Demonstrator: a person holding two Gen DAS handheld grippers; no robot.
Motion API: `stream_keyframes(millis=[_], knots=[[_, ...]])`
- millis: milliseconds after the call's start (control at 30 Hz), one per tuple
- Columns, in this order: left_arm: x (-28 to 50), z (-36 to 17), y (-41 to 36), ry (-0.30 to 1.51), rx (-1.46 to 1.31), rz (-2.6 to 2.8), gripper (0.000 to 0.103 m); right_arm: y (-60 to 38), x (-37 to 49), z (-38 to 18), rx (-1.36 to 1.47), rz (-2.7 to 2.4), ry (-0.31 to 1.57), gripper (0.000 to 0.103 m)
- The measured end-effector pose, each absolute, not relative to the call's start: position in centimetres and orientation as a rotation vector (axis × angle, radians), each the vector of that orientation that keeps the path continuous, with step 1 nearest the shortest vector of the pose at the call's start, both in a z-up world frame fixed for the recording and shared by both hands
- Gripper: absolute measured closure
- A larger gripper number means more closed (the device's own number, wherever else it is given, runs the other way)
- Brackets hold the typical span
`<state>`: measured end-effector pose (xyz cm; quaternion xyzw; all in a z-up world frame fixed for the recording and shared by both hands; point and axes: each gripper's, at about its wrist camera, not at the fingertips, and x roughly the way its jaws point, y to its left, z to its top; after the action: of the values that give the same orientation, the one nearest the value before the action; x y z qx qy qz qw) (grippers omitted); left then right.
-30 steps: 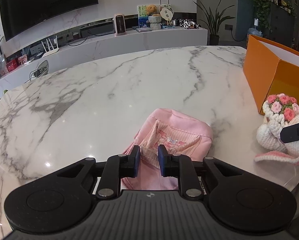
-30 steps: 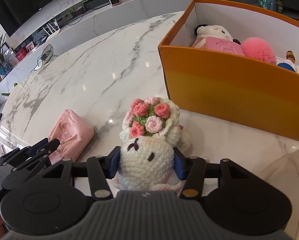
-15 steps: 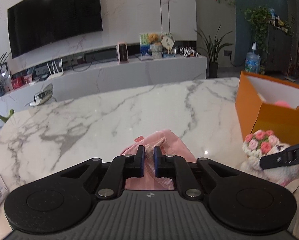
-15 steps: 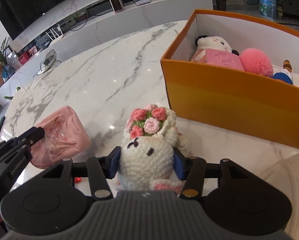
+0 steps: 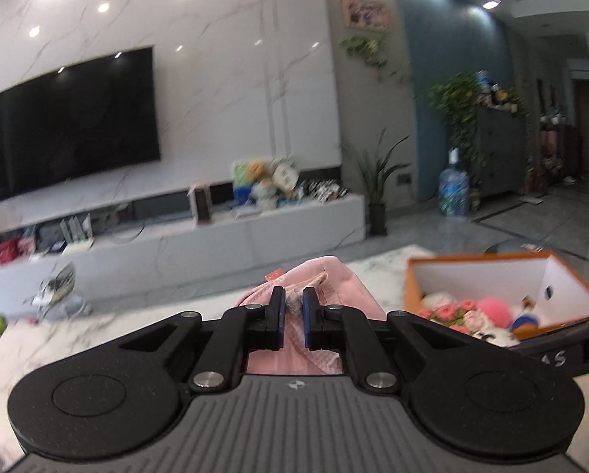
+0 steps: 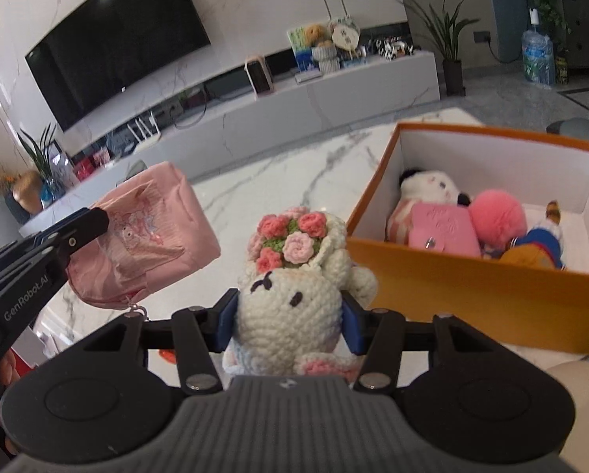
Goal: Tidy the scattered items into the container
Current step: 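Carry the pink pouch and bunny over the orange box with both tools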
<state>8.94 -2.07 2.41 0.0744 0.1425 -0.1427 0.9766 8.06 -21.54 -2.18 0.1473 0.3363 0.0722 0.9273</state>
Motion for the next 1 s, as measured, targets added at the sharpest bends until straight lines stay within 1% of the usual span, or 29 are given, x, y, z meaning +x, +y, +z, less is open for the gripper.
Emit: stream_keyframes(millis=[267, 467, 767, 1000], knots=[[9.7, 5.0, -8.0, 0.195, 0.180, -0.420, 0.093, -25.6, 6.9, 0.2, 0.327, 0.067, 0.602, 0.048], [11.1, 4.9, -13.1, 0.175, 0.217, -0.522, 0.093, -30.6, 6.0, 0.6, 0.339, -0.064, 0.567, 0.048], [12.7, 2.7, -20.7, 0.211, 0.265, -0.663, 0.093, -38.3, 5.3, -1.2, 0.349, -0.268, 0.577, 0.048], [13.5, -0.2, -24.9, 0.277, 0.324, -0.707, 0.093, -40.9, 6.9, -3.1, 0.361, -0.273, 0.600, 0.048]])
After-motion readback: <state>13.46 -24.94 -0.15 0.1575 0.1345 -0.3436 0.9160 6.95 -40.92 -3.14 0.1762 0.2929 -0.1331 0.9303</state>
